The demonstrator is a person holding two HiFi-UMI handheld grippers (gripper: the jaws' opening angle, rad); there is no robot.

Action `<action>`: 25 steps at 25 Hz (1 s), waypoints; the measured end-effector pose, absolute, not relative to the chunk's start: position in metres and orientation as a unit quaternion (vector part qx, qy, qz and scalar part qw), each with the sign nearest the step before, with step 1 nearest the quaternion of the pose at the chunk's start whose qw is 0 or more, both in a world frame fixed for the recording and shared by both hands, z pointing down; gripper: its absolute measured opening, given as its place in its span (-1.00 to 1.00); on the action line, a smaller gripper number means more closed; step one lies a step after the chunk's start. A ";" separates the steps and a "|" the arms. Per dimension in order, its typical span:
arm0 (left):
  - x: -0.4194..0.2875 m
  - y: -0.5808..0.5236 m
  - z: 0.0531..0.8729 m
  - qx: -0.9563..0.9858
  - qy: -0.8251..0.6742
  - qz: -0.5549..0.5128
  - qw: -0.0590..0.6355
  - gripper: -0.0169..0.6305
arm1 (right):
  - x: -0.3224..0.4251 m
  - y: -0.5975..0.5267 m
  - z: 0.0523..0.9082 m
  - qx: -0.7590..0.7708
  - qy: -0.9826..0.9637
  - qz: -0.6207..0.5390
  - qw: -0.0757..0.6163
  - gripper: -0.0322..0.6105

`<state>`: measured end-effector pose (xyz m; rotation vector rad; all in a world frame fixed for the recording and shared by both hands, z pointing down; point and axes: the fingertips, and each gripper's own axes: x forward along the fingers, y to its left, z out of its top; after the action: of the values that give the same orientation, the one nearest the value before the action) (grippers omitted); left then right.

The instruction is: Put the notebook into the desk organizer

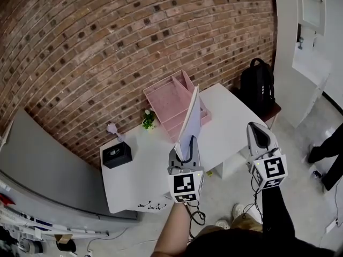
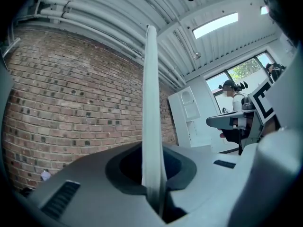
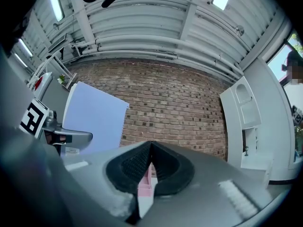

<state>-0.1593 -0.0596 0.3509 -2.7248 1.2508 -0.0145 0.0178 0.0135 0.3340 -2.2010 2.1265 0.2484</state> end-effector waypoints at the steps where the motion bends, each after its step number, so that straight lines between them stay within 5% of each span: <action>1: -0.157 -0.063 0.351 -0.906 0.417 -0.005 0.073 -0.84 | 0.020 0.009 0.335 -0.716 0.693 0.081 0.036 -0.89; 25: -0.034 -0.264 0.360 -0.844 0.533 -0.004 0.051 -0.83 | 0.158 -0.259 0.348 -0.609 0.789 0.061 0.058 -0.89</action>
<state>-0.0336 -0.2637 0.3598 -2.5700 1.6231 -0.0136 0.1583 -0.2586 0.3480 -1.8454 2.3909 0.1853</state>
